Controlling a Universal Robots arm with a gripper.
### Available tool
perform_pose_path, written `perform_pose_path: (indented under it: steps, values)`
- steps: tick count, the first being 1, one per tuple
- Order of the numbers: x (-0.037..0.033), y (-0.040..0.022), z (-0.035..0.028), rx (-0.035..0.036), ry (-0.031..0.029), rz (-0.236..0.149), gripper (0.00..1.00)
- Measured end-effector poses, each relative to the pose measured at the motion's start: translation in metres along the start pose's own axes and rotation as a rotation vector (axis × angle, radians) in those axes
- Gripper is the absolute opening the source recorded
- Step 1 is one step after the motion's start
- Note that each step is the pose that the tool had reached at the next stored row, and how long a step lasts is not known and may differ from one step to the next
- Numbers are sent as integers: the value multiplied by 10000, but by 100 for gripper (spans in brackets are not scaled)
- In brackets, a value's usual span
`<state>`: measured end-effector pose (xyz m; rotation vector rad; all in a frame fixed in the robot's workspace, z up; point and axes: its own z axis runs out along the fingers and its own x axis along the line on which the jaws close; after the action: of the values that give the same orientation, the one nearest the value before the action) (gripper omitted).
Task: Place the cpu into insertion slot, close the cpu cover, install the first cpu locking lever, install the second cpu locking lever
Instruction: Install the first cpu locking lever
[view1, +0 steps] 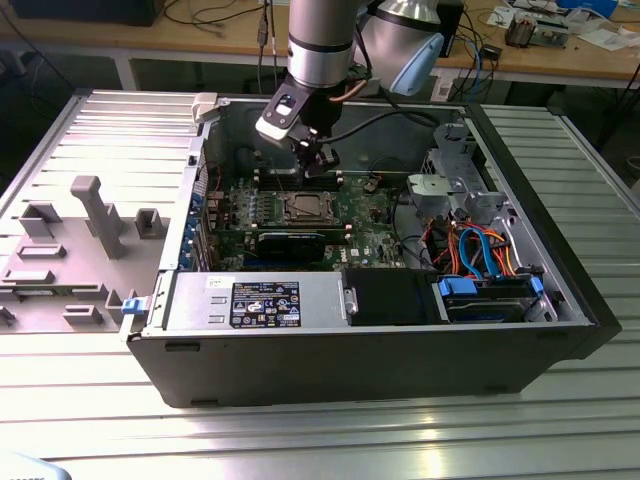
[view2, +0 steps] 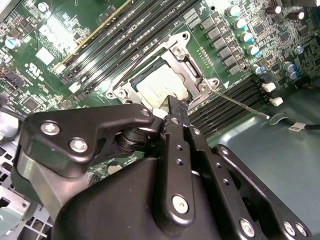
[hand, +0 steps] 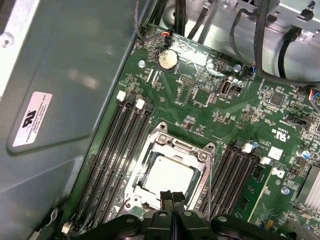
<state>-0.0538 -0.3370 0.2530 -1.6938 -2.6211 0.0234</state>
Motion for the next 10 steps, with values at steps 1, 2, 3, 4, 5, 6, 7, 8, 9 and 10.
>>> perform_pose_path:
  steps: [1,2,3,4,5,6,7,8,9,10]
  values:
    - [0,0,0,1,-2,-98,11]
    - [0,0,0,1,-4,-186,11]
    - [0,0,0,2,-6,-236,11]
    - [0,0,0,2,-7,-295,11]
    - [0,0,0,4,-9,-388,11]
    - [0,0,0,4,-11,-447,11]
    - [0,0,0,5,-12,-518,11]
    - [0,0,0,6,-15,-624,11]
    - [0,0,0,7,-18,-731,11]
    - [0,0,0,8,-20,-832,11]
